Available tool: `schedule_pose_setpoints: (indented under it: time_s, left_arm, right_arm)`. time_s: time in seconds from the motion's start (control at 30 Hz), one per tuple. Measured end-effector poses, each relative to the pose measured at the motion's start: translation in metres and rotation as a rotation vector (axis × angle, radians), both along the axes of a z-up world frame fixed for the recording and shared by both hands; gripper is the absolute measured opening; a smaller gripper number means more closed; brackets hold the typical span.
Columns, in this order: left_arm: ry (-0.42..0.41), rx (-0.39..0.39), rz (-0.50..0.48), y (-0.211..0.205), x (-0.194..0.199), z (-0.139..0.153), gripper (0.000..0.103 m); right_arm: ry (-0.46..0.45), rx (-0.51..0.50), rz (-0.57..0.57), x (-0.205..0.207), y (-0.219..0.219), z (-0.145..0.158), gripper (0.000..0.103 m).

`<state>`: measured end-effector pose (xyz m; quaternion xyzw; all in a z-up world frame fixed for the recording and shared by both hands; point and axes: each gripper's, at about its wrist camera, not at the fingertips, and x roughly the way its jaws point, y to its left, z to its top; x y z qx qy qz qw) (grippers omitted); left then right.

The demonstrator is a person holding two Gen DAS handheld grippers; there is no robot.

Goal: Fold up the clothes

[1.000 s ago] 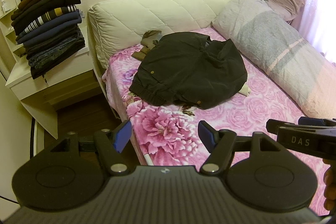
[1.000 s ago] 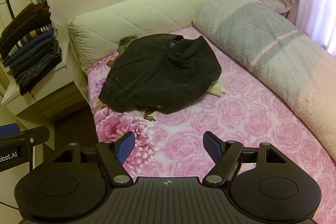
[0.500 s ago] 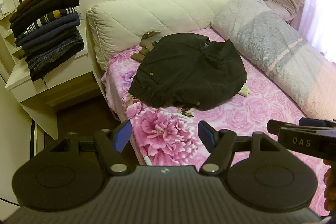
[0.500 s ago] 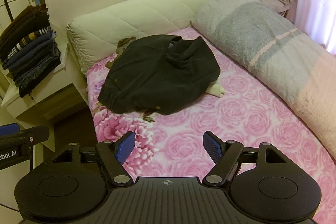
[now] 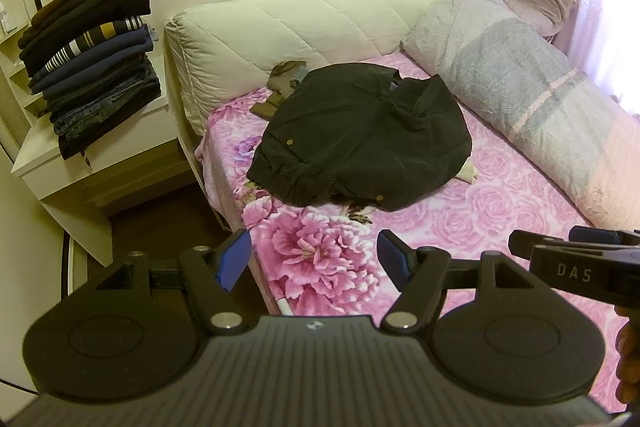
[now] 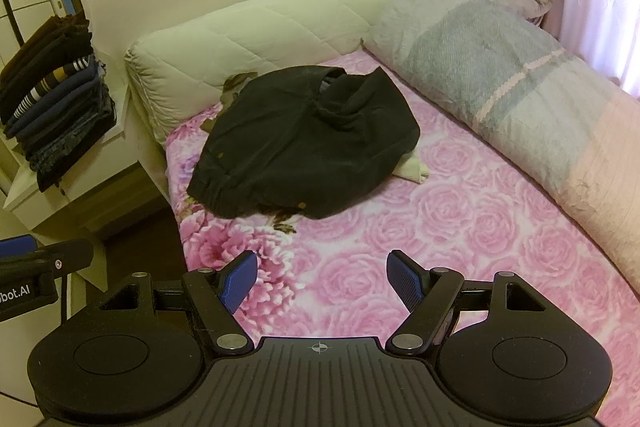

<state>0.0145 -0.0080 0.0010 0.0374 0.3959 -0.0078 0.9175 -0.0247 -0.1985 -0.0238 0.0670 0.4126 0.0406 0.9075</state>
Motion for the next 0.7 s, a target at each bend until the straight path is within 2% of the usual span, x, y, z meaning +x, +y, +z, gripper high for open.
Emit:
schedule_pose_setpoints:
  time_s: [0.4,0.7]
  left_arm:
    - [0.024,-0.009,-0.020,0.007,0.012,-0.007,0.066]
    - [0.059,-0.029,-0.060,0.020,0.044,-0.022,0.066]
  right_arm:
    - [0.006,-0.006,-0.017,0.007,0.004,-0.002,0.075]
    - [0.025,-0.018,-0.040,0.023,0.011,-0.009,0.075]
